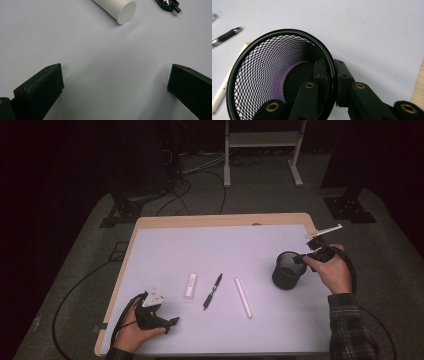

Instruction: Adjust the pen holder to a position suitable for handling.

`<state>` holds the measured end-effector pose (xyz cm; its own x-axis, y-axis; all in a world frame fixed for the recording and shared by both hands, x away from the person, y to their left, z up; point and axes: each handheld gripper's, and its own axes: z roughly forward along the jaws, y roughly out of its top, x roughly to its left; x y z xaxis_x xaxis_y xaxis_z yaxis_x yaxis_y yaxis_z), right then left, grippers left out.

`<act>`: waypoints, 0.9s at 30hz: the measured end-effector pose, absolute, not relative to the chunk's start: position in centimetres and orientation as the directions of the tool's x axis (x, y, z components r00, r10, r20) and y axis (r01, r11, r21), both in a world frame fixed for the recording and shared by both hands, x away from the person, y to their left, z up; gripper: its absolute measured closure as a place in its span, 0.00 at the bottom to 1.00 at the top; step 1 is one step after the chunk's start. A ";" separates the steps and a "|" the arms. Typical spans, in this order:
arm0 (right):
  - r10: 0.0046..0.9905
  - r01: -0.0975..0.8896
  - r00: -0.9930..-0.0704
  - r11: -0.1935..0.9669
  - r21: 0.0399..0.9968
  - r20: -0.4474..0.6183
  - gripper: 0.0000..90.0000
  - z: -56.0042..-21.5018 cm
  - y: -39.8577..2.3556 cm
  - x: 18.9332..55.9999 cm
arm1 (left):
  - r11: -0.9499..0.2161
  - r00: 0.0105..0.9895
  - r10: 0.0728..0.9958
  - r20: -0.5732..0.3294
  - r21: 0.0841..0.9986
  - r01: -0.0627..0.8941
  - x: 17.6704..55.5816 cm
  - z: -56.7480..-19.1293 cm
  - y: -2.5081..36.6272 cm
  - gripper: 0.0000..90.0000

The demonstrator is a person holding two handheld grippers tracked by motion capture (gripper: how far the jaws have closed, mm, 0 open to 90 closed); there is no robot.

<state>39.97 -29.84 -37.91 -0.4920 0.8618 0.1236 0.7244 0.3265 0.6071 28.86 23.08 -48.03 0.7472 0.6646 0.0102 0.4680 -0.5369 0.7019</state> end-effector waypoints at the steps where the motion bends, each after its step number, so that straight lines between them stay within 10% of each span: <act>1: 0.860 0.722 -0.496 0.331 0.608 0.121 0.90 -37.8 -29.7 39.8 | -0.538 0.748 0.664 0.012 0.702 0.467 28.9 -48.0 23.1 0.00; 27: 0.789 0.651 -0.604 0.406 0.642 0.114 0.90 -36.8 -25.4 37.2 | -0.533 0.745 0.667 0.008 0.704 0.469 28.8 -48.1 23.0 0.00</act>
